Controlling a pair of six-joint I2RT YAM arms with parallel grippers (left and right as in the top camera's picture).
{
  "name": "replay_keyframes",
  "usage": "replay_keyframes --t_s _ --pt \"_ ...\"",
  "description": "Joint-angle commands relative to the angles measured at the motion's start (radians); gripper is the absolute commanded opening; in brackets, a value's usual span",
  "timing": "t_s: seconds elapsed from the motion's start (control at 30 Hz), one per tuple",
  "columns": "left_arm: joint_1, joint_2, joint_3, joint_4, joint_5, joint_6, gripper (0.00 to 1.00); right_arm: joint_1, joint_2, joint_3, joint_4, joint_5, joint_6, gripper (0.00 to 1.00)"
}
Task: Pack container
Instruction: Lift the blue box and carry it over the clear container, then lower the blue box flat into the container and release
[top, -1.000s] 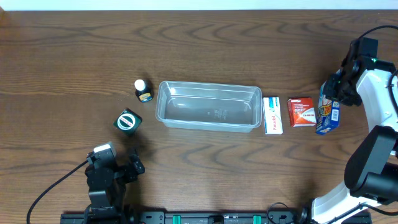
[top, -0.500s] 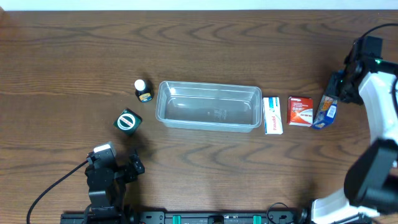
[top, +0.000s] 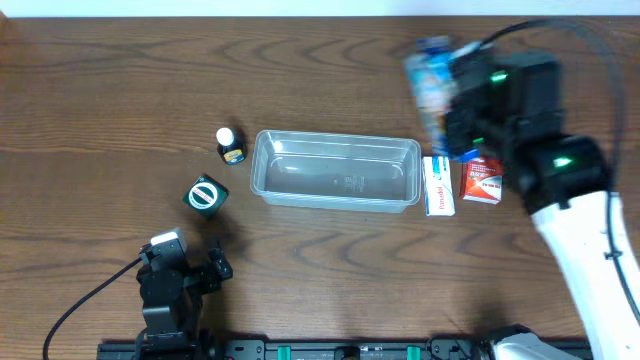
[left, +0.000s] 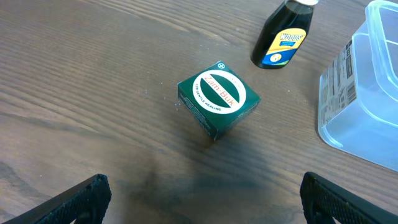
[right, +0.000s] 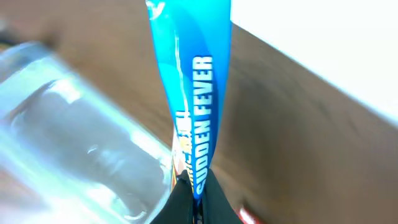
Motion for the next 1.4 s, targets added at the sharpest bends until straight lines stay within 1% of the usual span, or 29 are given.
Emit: replay_keyframes --t_s 0.0,0.13,0.2,0.27,0.53,0.93,1.0,1.03,1.13,1.17,1.23,1.3,1.37 --pt "0.003 -0.006 -0.012 -0.004 -0.002 0.006 0.98 0.123 0.032 0.015 0.024 -0.083 -0.359 0.01" --pt "0.003 -0.006 -0.012 -0.004 -0.002 0.006 0.98 0.208 0.109 0.015 0.053 -0.102 -0.552 0.01" --pt "0.003 -0.006 -0.012 -0.004 -0.002 0.006 0.98 0.222 0.159 0.015 0.064 -0.101 -0.634 0.01" --pt "0.003 -0.006 -0.012 -0.004 -0.002 0.006 0.98 0.222 0.204 0.015 0.064 -0.101 -0.684 0.01" --pt "0.003 -0.006 -0.012 -0.004 -0.002 0.006 0.98 0.202 0.334 0.015 0.064 -0.097 -0.739 0.01" --pt "0.003 -0.006 -0.012 -0.004 -0.002 0.006 0.98 0.143 0.446 0.015 0.037 -0.080 -0.739 0.01" --pt "0.003 -0.006 -0.012 -0.004 -0.002 0.006 0.98 0.142 0.455 0.015 0.034 -0.048 -0.738 0.01" --pt "0.003 -0.006 -0.012 -0.004 -0.002 0.006 0.98 0.142 0.455 0.015 0.033 -0.023 -0.738 0.05" --pt "0.003 -0.006 -0.012 -0.004 -0.002 0.006 0.98 0.144 0.452 0.015 0.034 0.011 -0.738 0.04" --pt "0.003 -0.005 -0.012 -0.004 -0.002 0.006 0.98 0.145 0.452 0.015 0.032 0.010 -0.732 0.06" --pt "0.003 -0.004 -0.012 -0.005 -0.002 0.006 0.98 0.152 0.452 0.015 0.024 0.011 -0.712 0.12" --pt "0.003 -0.004 -0.012 -0.006 -0.002 0.006 0.98 0.167 0.452 0.015 0.004 0.011 -0.704 0.25" --pt "0.003 -0.004 -0.012 -0.006 -0.002 0.006 0.98 0.183 0.452 0.015 -0.011 0.032 -0.703 0.34"
